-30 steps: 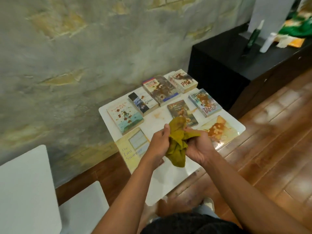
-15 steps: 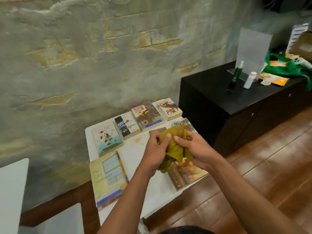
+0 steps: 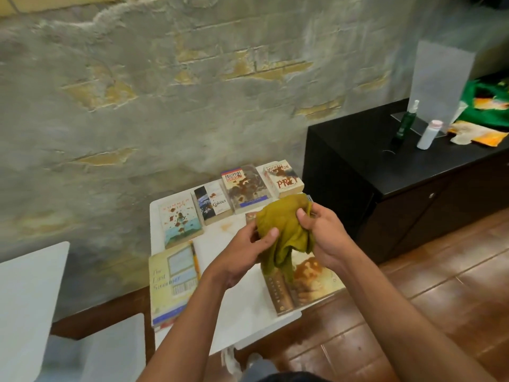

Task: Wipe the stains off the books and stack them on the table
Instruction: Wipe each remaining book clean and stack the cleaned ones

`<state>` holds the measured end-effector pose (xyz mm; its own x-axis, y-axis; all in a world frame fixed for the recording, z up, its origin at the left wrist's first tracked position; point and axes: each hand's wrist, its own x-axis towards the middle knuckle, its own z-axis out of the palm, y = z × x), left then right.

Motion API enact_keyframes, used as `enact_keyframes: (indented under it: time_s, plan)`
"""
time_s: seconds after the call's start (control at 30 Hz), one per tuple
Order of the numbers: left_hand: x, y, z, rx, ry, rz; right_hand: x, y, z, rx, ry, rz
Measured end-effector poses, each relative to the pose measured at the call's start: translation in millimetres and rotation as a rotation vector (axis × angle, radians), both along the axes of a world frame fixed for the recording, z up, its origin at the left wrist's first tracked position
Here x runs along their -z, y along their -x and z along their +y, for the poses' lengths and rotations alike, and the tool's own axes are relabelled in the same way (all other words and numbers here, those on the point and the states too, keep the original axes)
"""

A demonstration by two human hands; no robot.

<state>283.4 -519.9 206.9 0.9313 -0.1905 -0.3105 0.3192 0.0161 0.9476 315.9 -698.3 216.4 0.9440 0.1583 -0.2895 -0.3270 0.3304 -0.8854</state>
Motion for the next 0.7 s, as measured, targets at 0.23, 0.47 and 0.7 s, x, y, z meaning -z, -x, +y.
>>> enact_keyframes:
  time_s: [0.23, 0.47, 0.7]
  plan:
    - [1.6, -33.0, -20.5, -0.21, 0.168, 0.088, 3.7, -17.5, -7.8, 0.099, 0.242, -0.324]
    - [-11.0, -75.5, -28.9, -0.192, 0.431, 0.291, 17.2, -37.2, -31.9, -0.158, 0.646, -0.691]
    - [8.5, -97.8, -17.7, -0.158, 0.281, 0.282, 30.7, -47.6, -32.6, -0.108, 0.242, -0.404]
